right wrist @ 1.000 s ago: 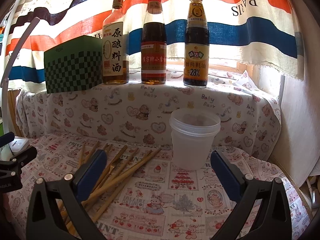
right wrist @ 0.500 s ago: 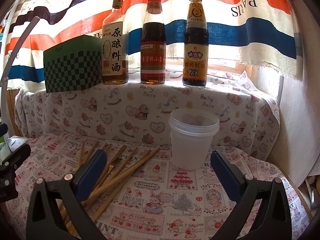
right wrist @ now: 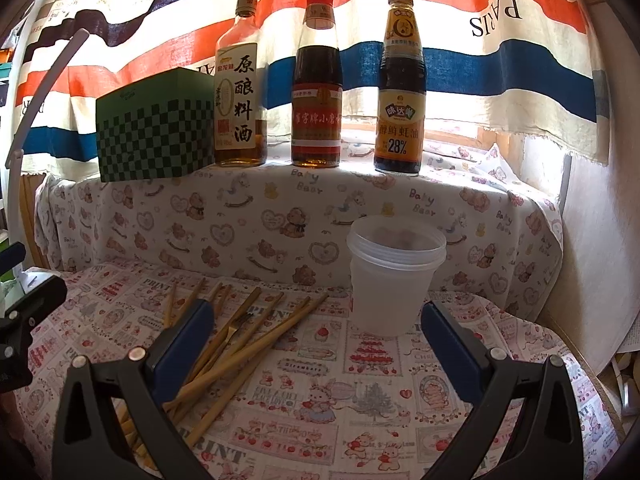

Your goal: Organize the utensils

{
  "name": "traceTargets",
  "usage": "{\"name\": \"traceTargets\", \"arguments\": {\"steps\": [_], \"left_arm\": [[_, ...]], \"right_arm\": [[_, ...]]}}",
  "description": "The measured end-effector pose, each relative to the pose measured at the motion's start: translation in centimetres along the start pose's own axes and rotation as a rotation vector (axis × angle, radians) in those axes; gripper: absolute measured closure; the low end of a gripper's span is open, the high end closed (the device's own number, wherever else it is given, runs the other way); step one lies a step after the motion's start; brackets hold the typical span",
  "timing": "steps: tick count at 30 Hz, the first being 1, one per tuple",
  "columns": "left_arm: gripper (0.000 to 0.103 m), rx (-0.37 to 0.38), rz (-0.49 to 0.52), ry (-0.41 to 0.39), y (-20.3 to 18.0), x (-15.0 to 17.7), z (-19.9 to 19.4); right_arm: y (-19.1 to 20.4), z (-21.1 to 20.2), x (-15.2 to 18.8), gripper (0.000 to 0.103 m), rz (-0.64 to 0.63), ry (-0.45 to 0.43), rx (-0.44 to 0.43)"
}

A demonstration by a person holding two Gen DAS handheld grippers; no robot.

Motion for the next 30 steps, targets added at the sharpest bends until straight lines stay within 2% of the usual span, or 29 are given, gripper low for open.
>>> {"name": "traceTargets", "arguments": {"steps": [7,12,15,18,22,24,25,26,30], "left_arm": [[0.000,-0.007,-0.004,0.020,0.0,0.1,0.3],[0.000,0.013,-0.056,0.102,1.0,0.7,1.7],[0.000,0.017,-0.079,0.119,1.3,0.9,2.0],[0.000,0.008,-0.120,0.117,2.0,0.8,2.1],[0.000,0.016,-0.157,0.128,2.7,0.5,2.1],[0.000,0.015,-0.120,0.156,2.6,0.3,2.3],[0.000,0.023,-0.104,0.162,2.4,0.2,2.3],[0.000,0.035,-0.097,0.156,2.2,0.0,2.2],[0.000,0.051,-0.119,0.136,2.5,-0.8,1.6]], "right_arm": [[0.0,0.0,0.0,0.000,0.005,-0.003,-0.012],[0.1,-0.2,-0.1,0.000,0.022,-0.021,-0.022],[0.0,-0.2,-0.1,0.000,0.027,-0.020,-0.033],[-0.3,-0.5,-0.4,0.000,0.080,-0.058,-0.113],[-0.7,-0.8,-0.5,0.000,0.136,-0.025,-0.163],[-0.3,-1.0,-0.5,0.000,0.146,-0.008,-0.199],[0.1,-1.0,-0.4,0.001,0.143,0.002,-0.223],[0.8,-1.0,-0.4,0.011,0.137,0.009,-0.259],[5.6,-0.7,1.1,0.033,0.058,0.105,-0.428]]}}
Point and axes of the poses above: each gripper's, at about its wrist camera, not at the fingertips, and z roughly the way its jaws point, y to its left, x to its underside, the point moved 8 cm from there along z, roughly the way its jaws point, and after that the axes turned 10 degrees about -z, right-handed, at the moved point
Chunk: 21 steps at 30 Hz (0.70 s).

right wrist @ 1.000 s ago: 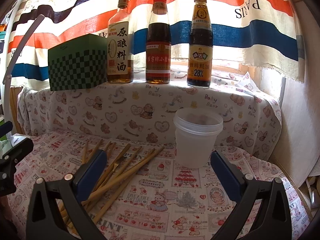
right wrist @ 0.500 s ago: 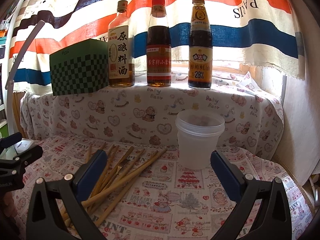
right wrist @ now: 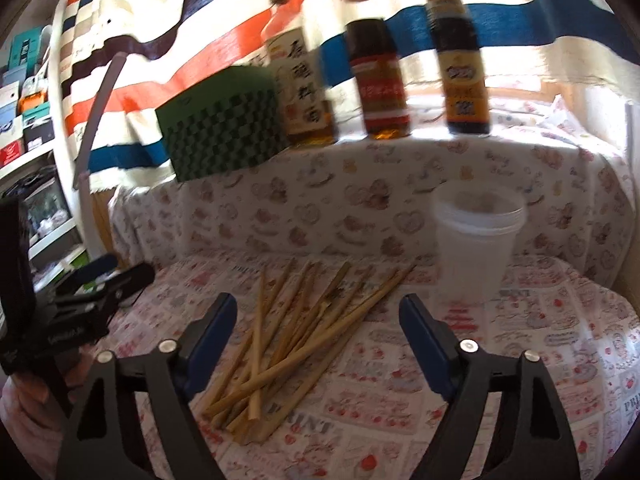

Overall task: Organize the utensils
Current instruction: 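Close the right gripper on one wooden chopstick in the pile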

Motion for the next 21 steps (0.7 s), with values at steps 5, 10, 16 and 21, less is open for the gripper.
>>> {"name": "traceTargets", "arguments": {"steps": [5,10,16,21], "left_arm": [[0.000,-0.008,-0.067,0.005,1.2,-0.5,-0.5],[0.000,-0.019,-0.048,0.009,1.3,-0.4,-0.7],[0.010,-0.020,-0.018,0.045,0.7,0.5,-0.1],[0.019,-0.070,-0.020,0.073,1.4,1.0,0.9]], "right_arm": [[3.0,2.8,2.6,0.059,-0.003,0.149,-0.088],[2.1,4.5,4.5,0.082,0.091,0.255,-0.095],[0.5,4.1,4.9,0.091,0.168,0.249,-0.051],[0.1,1.9,3.3,0.096,0.094,0.155,0.059]]}}
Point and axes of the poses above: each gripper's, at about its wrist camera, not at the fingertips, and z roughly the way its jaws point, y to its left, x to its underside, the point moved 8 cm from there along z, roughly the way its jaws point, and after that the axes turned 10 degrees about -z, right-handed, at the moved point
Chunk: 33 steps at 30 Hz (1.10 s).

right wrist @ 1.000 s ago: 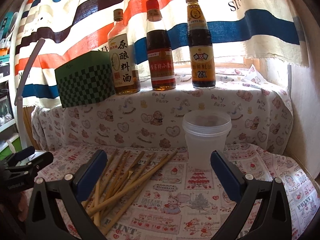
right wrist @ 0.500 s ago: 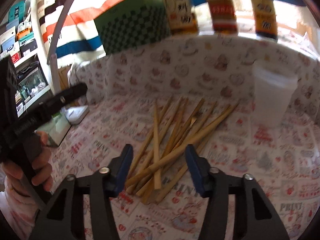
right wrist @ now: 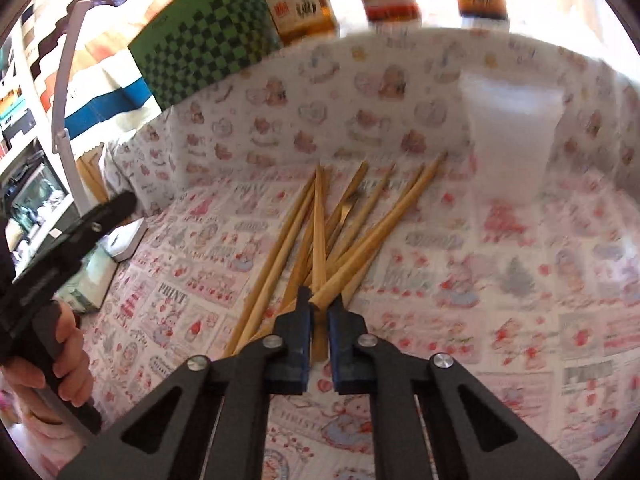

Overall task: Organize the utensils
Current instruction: 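Close the right gripper on one wooden chopstick in the pile, then lift the chopstick upright with the right gripper while the left gripper grasps another chopstick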

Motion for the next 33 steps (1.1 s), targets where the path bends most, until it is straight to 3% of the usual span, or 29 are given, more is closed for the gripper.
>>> {"name": "traceTargets", "arguments": {"steps": [8,16,18,19,20,23,26,28,33], "left_arm": [[0.019,-0.009,0.029,-0.032,-0.3,0.0,-0.4],[0.019,-0.029,0.093,-0.038,-1.1,0.3,-0.5],[0.036,-0.020,0.127,0.000,-1.7,0.8,-0.1],[0.061,0.012,0.155,0.038,-2.3,1.4,0.2],[0.074,0.059,0.167,0.075,-3.0,1.9,0.4],[0.076,0.219,0.190,0.153,-5.4,3.7,0.0],[0.076,0.271,0.292,0.140,-7.7,4.8,-0.8],[0.076,0.324,0.347,0.177,-9.4,5.5,-1.1],[0.075,0.329,0.410,0.275,-11.7,7.1,-0.3]], "right_arm": [[-1.0,-5.2,-2.7,0.096,-0.076,-0.215,0.156],[-2.0,-6.8,-4.1,0.096,-0.010,-0.290,0.047],[-1.9,-7.7,-4.5,0.096,-0.024,-0.344,0.071],[-1.8,-8.2,-4.7,0.096,-0.031,-0.368,0.083],[-1.9,-8.7,-4.8,0.096,-0.033,-0.389,0.090],[-2.1,-9.8,-5.3,0.096,-0.040,-0.434,0.120],[-2.2,-9.9,-5.4,0.096,-0.038,-0.444,0.128],[-2.0,-9.6,-5.6,0.096,-0.054,-0.437,0.133],[-2.4,-9.2,-5.4,0.096,-0.049,-0.423,0.120]]}}
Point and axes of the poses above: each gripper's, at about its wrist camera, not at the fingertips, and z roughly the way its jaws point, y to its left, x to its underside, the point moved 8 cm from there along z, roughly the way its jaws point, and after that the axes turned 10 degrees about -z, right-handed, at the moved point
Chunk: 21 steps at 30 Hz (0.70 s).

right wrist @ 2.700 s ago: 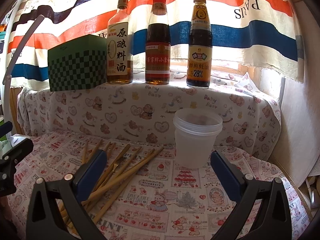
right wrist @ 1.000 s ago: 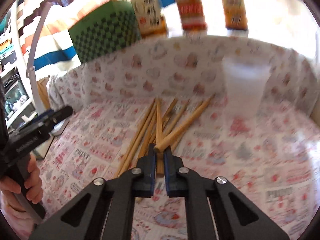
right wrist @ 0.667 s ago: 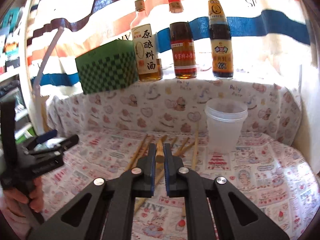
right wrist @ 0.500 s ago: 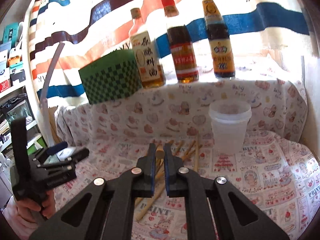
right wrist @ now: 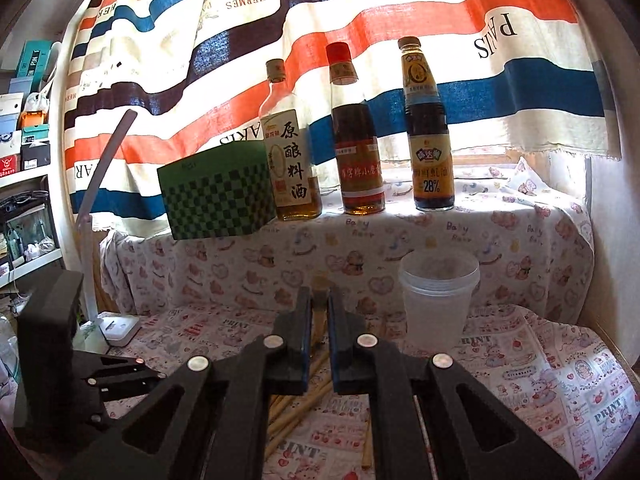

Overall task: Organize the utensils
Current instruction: 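Lift the chopstick upright with the right gripper while the left gripper grasps another chopstick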

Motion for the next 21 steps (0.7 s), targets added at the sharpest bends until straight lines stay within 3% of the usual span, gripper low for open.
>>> {"name": "traceTargets", "arguments": {"steps": [2,5,9,12,14,16,21], "left_arm": [[0.075,0.018,0.004,0.046,-0.9,0.3,0.8],[0.077,0.075,-0.029,0.183,-1.9,1.1,2.8],[0.078,0.078,-0.060,0.225,-2.1,1.5,3.8],[0.090,0.057,-0.097,0.253,-1.5,1.8,4.4],[0.096,0.056,-0.122,0.249,-1.3,1.8,4.5],[0.096,0.033,-0.118,0.229,-1.4,1.7,3.9],[0.097,0.013,-0.138,0.114,-1.1,-0.2,0.6]], "right_arm": [[-0.8,0.1,0.1,0.096,0.032,0.000,-0.009],[-1.7,0.3,0.0,0.096,0.056,0.002,-0.017],[-3.1,0.1,-0.4,0.096,0.102,-0.010,-0.011],[-4.0,0.0,-0.7,0.096,0.130,-0.018,-0.011],[-4.3,0.1,-0.8,0.096,0.147,-0.021,-0.025],[-4.5,0.2,-0.8,0.096,0.166,-0.020,-0.043],[-5.4,-0.3,-1.0,0.096,0.219,-0.051,-0.064]]}}
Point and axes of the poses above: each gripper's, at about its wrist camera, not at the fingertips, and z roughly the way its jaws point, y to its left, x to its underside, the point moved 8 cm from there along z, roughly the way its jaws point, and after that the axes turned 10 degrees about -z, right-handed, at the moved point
